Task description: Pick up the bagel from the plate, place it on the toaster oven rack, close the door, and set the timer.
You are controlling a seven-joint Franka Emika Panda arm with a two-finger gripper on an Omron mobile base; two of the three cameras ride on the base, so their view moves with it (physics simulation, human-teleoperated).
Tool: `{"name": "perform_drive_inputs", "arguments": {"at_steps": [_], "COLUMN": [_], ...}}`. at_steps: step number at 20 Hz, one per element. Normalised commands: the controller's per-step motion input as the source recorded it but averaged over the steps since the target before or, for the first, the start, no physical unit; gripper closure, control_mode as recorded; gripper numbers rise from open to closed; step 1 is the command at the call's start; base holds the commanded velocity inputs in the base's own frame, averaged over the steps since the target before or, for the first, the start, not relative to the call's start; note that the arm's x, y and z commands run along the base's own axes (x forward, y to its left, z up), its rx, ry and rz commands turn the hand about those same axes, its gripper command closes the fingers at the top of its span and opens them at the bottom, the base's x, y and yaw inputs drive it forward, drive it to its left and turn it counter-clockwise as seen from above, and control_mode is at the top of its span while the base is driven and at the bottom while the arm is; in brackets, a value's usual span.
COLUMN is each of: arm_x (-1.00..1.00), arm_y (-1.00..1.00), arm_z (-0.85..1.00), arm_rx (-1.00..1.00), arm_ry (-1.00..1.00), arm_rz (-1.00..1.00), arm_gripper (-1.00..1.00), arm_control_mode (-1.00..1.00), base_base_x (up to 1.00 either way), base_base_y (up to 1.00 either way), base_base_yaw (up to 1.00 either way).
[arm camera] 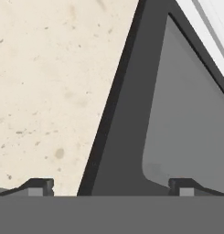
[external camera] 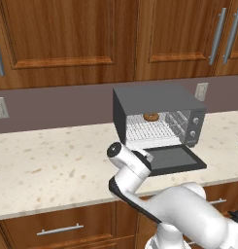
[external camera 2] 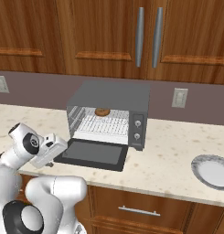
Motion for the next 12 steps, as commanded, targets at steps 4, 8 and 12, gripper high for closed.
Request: {"name": "perform_drive_inputs", "arguments": {"at_steps": [4, 8, 12], "arm_x": [0.19, 0.38, 0.51], "arm_y": [0.0, 0.0, -0.12], "arm_z": [-0.16, -0.19, -0.06], "arm_rx": [-0.08, -0.11, -0.14], "arm_ry": [0.0, 0.0, 0.0], "arm_rz": [0.0, 0.0, 0.0], "arm_gripper": [-1.0, -1.0, -1.0], "arm_control_mode": [-1.0, -1.0, -1.0], "base_base_x": [0.0, 0.0, 0.0], "base_base_y": [0.0, 0.0, 0.0], "base_base_yaw": [0.0, 0.0, 0.0]}}
